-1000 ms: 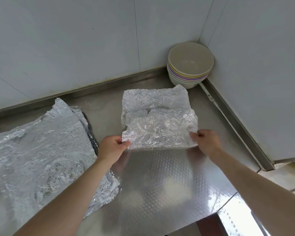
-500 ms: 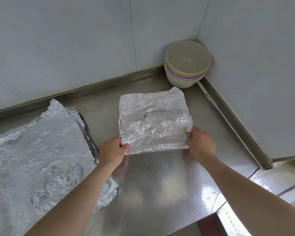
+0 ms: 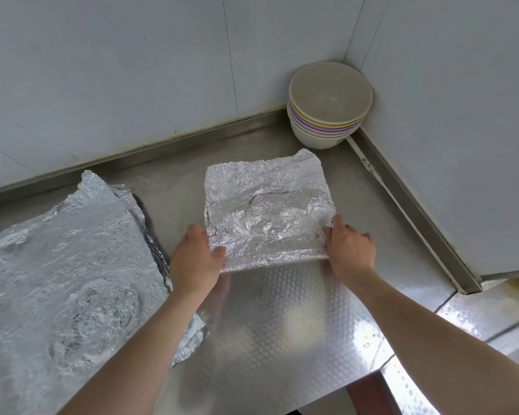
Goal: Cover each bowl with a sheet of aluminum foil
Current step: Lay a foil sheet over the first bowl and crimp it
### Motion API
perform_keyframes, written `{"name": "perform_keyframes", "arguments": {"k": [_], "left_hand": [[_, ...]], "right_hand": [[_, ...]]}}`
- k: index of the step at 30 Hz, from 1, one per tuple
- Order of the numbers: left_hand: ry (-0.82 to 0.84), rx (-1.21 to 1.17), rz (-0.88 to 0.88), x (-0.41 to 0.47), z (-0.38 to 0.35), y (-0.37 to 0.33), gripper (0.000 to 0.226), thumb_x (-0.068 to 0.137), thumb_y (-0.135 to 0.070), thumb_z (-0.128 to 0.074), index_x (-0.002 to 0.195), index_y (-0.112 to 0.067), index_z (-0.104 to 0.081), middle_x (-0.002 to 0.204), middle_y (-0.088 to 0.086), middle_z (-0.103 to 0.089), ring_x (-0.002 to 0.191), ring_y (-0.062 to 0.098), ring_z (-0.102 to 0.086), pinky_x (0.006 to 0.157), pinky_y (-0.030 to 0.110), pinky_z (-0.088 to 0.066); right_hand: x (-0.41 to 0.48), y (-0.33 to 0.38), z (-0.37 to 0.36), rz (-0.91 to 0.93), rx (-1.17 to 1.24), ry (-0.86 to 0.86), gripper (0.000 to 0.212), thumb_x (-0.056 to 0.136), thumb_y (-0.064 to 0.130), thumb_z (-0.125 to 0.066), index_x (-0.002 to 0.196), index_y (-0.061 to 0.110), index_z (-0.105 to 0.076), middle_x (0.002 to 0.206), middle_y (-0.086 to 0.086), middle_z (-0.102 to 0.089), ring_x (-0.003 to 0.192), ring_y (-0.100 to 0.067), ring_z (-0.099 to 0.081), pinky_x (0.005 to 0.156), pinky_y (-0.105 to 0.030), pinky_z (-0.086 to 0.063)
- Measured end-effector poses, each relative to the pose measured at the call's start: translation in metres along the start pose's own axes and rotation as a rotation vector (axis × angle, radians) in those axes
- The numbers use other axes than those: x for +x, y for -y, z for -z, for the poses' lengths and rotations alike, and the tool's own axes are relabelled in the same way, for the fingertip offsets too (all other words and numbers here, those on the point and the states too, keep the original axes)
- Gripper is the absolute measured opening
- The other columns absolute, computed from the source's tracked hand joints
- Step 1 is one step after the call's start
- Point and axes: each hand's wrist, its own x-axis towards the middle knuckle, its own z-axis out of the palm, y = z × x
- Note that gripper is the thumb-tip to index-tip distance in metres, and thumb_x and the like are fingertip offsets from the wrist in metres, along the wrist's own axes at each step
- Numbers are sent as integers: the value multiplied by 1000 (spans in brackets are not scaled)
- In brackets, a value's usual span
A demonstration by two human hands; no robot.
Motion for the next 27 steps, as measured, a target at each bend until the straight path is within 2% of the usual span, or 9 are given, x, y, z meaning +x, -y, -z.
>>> {"name": "perform_keyframes", "arguments": {"k": [3, 5, 7, 9, 12, 17, 20, 23, 27], "left_hand": [[-167, -18, -470, -12, -15, -29, 24, 79, -17, -73, 97, -10, -58, 97, 8, -59, 90, 29, -57, 68, 38, -50], [-79, 43, -642, -13, -39, -47, 29, 87, -27, -64, 112, -12, -60, 120, 11, -58, 112, 32, -55, 87, 45, -53], [39, 178, -657, -12, -61, -55, 48, 95, -43, -44, 135, -17, -47, 150, 10, -38, 139, 30, -33, 113, 47, -29], [79, 298, -633, -11, -77, -49, 60, 98, -53, -28, 149, -20, -28, 160, 7, -17, 148, 25, -11, 118, 46, -11], [108, 369, -600, -15, -88, -32, 68, 96, -63, -19, 153, -25, -16, 161, 5, -8, 149, 22, -2, 119, 49, -3], [127, 385, -561, -18, -89, -28, 73, 93, -69, -14, 153, -28, -14, 161, 5, -6, 149, 22, 0, 118, 52, -2], [119, 385, -555, -17, -90, -29, 76, 91, -72, -15, 152, -26, -19, 161, 7, -10, 149, 22, -4, 117, 53, -4], [114, 398, -551, -17, -92, -27, 81, 89, -73, -21, 153, -23, -16, 161, 5, -8, 148, 19, 0, 117, 51, -1], [102, 348, -548, -16, -93, -28, 80, 89, -75, -17, 153, -27, -15, 161, 5, -6, 149, 19, 0, 117, 51, -4]], "right_hand": [[-1, 1, -2, 16, -34, -15, 27, 104, 30, -33, 115, 8, -46, 92, -12, -69, 81, -32, -67, 83, -37, -41], [-1, 1, -4, 19, -44, -24, 27, 103, 28, -36, 113, 7, -49, 89, -13, -69, 78, -33, -67, 81, -37, -41], [-2, 0, -7, 23, -29, -49, 24, 101, 25, -43, 108, 4, -53, 81, -14, -69, 71, -34, -67, 76, -38, -42], [-3, -2, -11, 37, -10, -94, 17, 96, 19, -56, 96, 2, -56, 67, -15, -66, 56, -34, -64, 67, -38, -42], [-5, -5, -19, 35, 6, -146, 17, 93, 19, -60, 90, 3, -56, 64, -14, -63, 51, -33, -60, 63, -38, -41], [-7, 3, -9, 14, -1, -241, 34, 89, 16, -54, 122, 9, -49, 110, -16, -53, 94, -34, -54, 81, -44, -40], [-7, 29, -12, 366, 102, -328, 52, 83, 8, -60, 134, 6, -48, 136, -19, -50, 126, -35, -46, 99, -50, -42], [-9, 44, -32, 608, 166, -133, 47, 100, 29, -42, 141, 7, -46, 151, -11, -40, 141, -27, -34, 111, -50, -35], [3, 22, -39, 519, 44, 2, 65, 100, 53, -22, 151, 14, -29, 159, -1, -21, 148, -18, -14, 117, -47, -23]]}}
